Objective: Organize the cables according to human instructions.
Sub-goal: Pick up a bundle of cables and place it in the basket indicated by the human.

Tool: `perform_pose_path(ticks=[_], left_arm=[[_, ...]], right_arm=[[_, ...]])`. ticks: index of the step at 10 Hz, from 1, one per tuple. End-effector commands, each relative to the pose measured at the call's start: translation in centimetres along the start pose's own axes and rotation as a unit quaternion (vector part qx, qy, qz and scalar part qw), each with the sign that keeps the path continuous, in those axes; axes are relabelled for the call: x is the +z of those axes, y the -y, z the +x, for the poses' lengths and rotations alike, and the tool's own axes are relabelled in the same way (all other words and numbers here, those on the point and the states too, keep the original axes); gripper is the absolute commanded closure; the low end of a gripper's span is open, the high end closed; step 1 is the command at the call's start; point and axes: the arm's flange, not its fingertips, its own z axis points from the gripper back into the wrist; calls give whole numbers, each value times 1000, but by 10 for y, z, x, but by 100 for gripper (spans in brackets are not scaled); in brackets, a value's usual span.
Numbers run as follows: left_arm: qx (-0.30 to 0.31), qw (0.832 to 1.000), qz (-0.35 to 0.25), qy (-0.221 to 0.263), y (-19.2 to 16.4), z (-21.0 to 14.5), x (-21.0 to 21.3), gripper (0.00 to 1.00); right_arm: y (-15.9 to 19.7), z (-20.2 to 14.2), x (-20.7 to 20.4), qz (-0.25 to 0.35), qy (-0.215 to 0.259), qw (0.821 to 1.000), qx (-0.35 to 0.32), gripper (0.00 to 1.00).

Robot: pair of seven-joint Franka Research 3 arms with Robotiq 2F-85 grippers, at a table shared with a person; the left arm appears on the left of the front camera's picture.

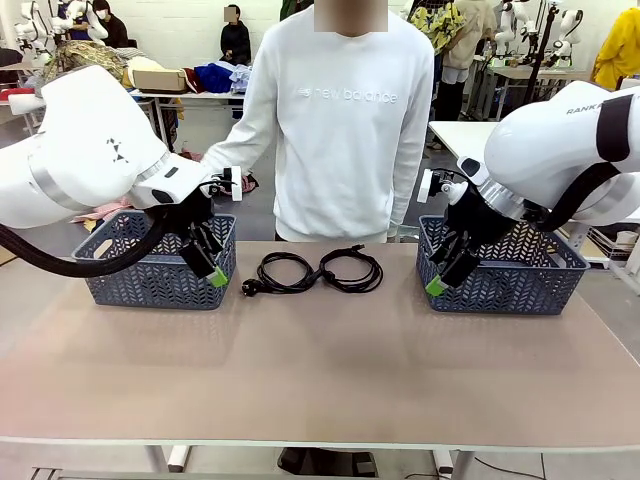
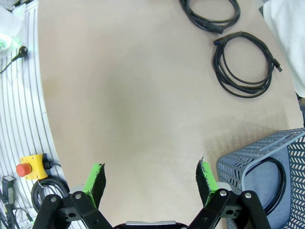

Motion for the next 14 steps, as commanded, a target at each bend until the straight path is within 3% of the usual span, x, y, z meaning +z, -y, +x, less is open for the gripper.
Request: perform_pose_path(ticks=[1, 14], left_arm=[[-4, 1000, 2, 0, -1, -2, 2, 0], [-4, 1000, 2, 0, -1, -2, 2, 0]], right_arm=[[0, -1, 1, -2, 1, 1000, -2, 0], [0, -1, 1, -2, 1, 1000, -2, 0]])
